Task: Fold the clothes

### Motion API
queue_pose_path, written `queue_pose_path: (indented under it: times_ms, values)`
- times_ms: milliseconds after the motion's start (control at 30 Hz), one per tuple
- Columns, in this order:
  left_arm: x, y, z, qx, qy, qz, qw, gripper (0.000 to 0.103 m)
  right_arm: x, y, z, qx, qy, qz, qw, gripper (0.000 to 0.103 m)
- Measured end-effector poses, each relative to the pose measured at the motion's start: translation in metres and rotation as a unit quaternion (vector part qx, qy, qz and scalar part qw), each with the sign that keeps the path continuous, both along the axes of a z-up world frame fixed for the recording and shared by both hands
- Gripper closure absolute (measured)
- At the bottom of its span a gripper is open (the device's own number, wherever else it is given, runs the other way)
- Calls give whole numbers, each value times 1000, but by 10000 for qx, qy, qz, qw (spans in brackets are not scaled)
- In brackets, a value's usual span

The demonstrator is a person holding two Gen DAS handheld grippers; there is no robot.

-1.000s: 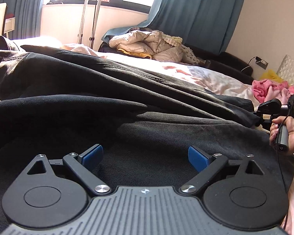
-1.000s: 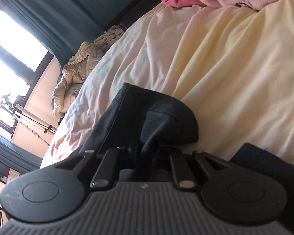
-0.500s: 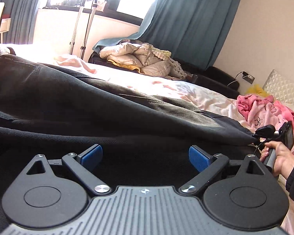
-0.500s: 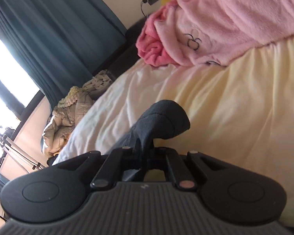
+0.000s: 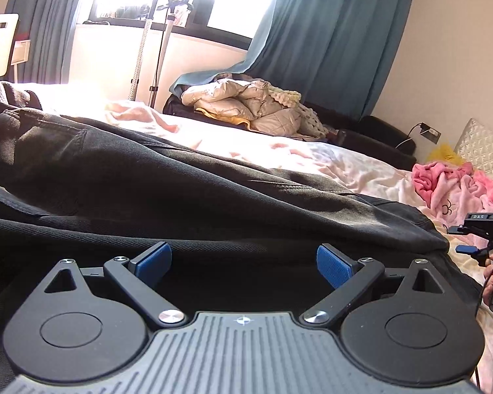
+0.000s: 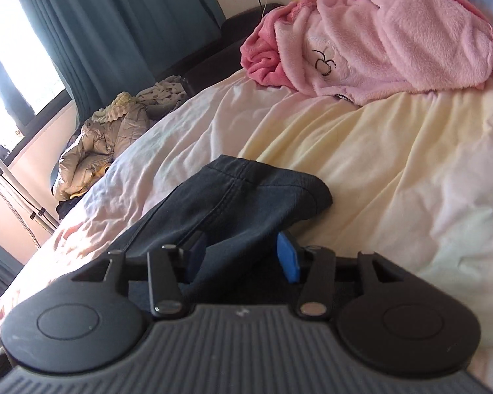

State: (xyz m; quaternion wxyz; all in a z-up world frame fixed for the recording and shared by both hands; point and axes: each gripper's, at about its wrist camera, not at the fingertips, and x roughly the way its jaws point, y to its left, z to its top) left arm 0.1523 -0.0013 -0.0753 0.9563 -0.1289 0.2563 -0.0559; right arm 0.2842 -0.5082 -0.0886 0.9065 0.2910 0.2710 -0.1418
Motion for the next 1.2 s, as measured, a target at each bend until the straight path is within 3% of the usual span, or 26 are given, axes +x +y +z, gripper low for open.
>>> queue_pose_path:
  times_ms: [200,467,600,667,767,867,933,1067,1200]
  values:
    - [-16,27,12,-283,82,216,9993,7,-84,36,15,320,-258,153,9990,53]
    - [-58,54,47,191,-144,372,9990,7,-154,72,29,-158,-191,575,9980,53]
    - [-89,113,81,-373,-98,750,9964,7,-166,54,25,378,-344,361,9980,50]
    - [-107,155,96,-626,-3,1083,9922,7,-166,37,15,825,-307,99,9961,41]
    - [-140,222,108,-1001,169,1748,9794,5,-164,11,-8,1571,-150,-341,9869,40]
    - [-172,284,104,-1490,458,2465,9565,4,-161,-9,-33,2300,-11,-749,9703,39]
    - [-189,314,96,-1790,683,2791,9409,3,-154,-17,-44,2481,42,-846,9650,40]
    - [-204,340,71,-2424,862,2978,9193,3,-133,-18,-49,2266,26,-656,9718,39]
    - [-189,344,36,-3026,1040,3137,8940,4,-123,-14,-55,2127,-20,-659,9749,36]
